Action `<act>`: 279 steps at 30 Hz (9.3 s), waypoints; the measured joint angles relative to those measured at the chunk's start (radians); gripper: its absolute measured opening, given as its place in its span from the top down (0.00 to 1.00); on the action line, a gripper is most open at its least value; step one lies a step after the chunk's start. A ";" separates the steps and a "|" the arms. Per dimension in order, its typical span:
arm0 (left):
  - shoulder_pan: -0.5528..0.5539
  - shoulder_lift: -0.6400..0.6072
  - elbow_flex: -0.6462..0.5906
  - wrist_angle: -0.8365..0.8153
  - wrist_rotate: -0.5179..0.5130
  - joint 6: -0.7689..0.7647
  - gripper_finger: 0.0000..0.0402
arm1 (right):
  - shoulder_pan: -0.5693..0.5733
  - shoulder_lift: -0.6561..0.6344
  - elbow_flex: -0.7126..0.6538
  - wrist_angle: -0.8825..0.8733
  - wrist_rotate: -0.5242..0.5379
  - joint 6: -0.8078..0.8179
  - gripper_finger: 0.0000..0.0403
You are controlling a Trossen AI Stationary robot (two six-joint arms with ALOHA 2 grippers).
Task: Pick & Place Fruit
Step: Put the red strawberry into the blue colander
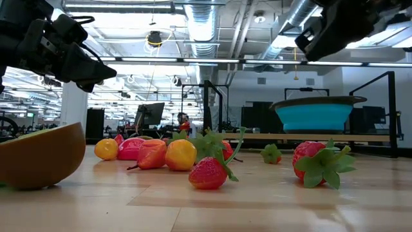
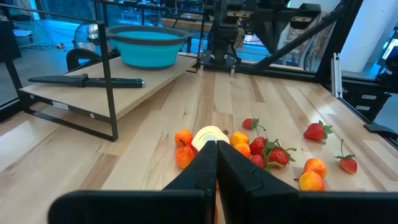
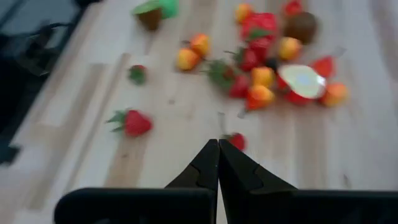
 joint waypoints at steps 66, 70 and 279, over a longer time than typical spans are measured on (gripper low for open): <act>0.000 0.000 0.000 0.018 -0.068 -0.001 1.00 | -0.211 0.587 0.015 0.374 -0.273 -0.026 0.35; 0.000 0.000 0.000 0.018 -0.068 0.000 1.00 | -0.210 0.578 0.024 0.340 -0.269 -0.081 0.36; 0.000 0.045 0.000 0.025 -0.068 0.001 1.00 | -0.267 0.532 0.262 -0.381 -0.201 -0.074 0.71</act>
